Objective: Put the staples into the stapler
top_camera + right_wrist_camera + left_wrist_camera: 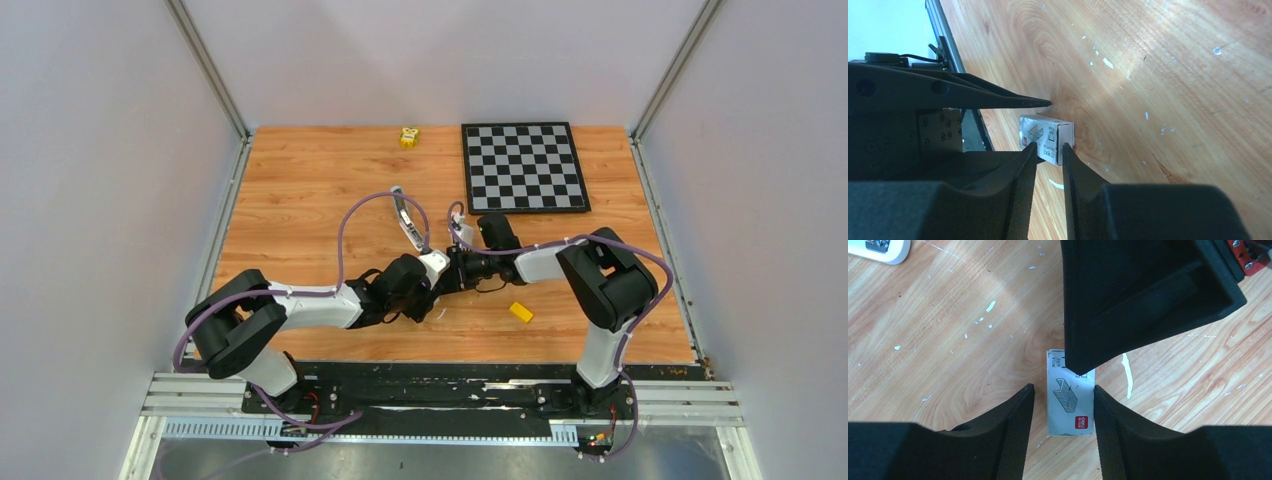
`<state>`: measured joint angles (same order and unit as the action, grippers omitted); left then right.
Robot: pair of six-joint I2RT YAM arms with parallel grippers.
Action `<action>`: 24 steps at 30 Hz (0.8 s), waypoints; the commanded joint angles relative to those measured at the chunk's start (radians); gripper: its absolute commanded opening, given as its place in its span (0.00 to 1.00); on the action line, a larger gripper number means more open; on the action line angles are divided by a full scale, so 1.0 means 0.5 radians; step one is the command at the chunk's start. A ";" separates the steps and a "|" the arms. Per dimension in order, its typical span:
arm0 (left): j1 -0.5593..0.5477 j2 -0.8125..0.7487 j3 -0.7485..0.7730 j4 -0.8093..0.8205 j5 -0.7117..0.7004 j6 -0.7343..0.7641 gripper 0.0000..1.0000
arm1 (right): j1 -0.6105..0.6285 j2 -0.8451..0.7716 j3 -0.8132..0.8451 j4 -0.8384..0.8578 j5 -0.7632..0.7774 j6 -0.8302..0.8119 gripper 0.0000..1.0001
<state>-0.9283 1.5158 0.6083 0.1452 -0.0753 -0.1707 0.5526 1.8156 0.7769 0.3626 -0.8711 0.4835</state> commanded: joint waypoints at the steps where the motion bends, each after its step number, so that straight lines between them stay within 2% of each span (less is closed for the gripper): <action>1: -0.024 -0.019 -0.044 -0.006 -0.015 0.018 0.48 | 0.035 0.066 0.023 0.092 -0.101 0.037 0.28; 12: -0.027 0.000 -0.074 0.041 -0.002 0.025 0.42 | 0.035 0.135 -0.001 0.241 -0.212 0.136 0.26; 18: -0.027 0.000 -0.064 0.038 0.004 0.028 0.35 | 0.034 0.157 -0.002 0.257 -0.231 0.148 0.25; 20: -0.027 -0.020 -0.054 0.007 -0.002 0.028 0.35 | 0.035 0.159 0.000 0.245 -0.235 0.146 0.25; 24: -0.027 -0.104 -0.075 -0.068 -0.006 0.021 0.45 | 0.032 0.152 0.007 0.221 -0.223 0.139 0.25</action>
<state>-0.9318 1.5097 0.5945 0.1635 -0.0753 -0.1627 0.5552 1.8755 0.7769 0.4667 -0.9516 0.5545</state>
